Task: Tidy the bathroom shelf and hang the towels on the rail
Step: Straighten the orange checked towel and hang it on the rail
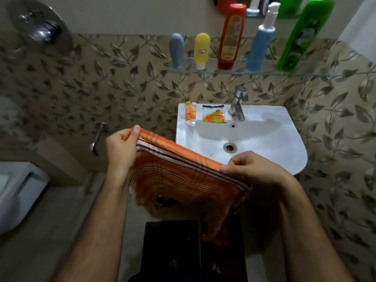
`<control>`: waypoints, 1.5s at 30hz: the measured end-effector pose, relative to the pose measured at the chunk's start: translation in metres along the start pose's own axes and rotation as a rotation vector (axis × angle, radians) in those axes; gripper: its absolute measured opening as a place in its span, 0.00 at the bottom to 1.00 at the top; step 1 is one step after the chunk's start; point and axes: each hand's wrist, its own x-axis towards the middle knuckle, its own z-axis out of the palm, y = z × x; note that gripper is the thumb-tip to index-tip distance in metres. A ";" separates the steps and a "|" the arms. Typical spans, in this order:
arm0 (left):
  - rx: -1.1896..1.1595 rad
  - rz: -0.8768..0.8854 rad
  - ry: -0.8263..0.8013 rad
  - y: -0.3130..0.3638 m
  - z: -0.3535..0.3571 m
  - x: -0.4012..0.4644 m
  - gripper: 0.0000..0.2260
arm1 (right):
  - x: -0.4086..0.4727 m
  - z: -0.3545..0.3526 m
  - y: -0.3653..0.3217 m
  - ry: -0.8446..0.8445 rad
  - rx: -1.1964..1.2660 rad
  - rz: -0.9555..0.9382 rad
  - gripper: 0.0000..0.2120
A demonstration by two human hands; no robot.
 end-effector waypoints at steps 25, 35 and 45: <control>-0.058 0.177 -0.506 0.015 -0.005 -0.040 0.09 | 0.032 0.077 -0.084 0.401 -0.049 -0.444 0.04; 0.077 0.315 -0.476 0.021 0.016 -0.032 0.06 | 0.022 0.056 -0.076 0.197 0.162 -0.360 0.07; 0.375 0.309 -0.102 0.036 0.033 -0.016 0.06 | -0.015 -0.023 -0.055 0.048 0.117 -0.172 0.09</control>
